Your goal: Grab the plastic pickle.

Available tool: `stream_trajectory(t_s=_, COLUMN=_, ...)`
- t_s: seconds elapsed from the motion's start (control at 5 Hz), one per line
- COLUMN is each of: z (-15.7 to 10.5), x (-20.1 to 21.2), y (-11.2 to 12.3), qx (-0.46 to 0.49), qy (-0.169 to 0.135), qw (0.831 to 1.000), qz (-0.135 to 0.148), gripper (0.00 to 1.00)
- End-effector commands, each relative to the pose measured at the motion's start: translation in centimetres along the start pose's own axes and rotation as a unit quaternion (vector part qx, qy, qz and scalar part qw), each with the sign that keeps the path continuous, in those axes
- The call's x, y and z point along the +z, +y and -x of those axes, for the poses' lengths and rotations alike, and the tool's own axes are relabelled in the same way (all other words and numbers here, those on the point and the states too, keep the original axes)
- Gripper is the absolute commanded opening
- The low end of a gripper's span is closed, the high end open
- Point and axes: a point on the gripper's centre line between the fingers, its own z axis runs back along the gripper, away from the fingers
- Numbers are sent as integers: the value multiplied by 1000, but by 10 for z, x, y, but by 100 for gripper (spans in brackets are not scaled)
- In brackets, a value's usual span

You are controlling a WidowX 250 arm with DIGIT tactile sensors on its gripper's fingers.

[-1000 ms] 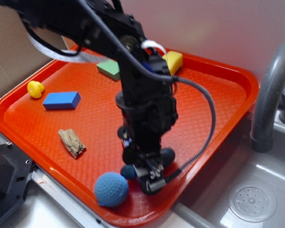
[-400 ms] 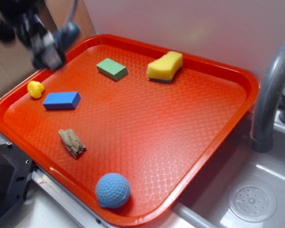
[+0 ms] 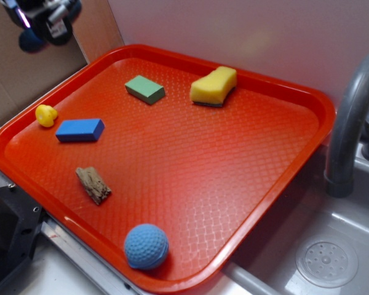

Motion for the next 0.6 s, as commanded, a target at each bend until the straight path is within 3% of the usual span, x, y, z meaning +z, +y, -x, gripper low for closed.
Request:
stream_trajectory(t_s=0.0, z=-11, x=54, y=-14, qx=30, qy=-29, qw=999, qz=16, gripper=0)
stream_trajectory(t_s=0.2, z=-18, x=64, y=-19, qx=21, qy=-43, qw=999, qz=21, gripper=0)
stream_trajectory(t_s=0.4, z=-18, x=58, y=-21, qx=26, qy=-36, qw=999, qz=27, gripper=0)
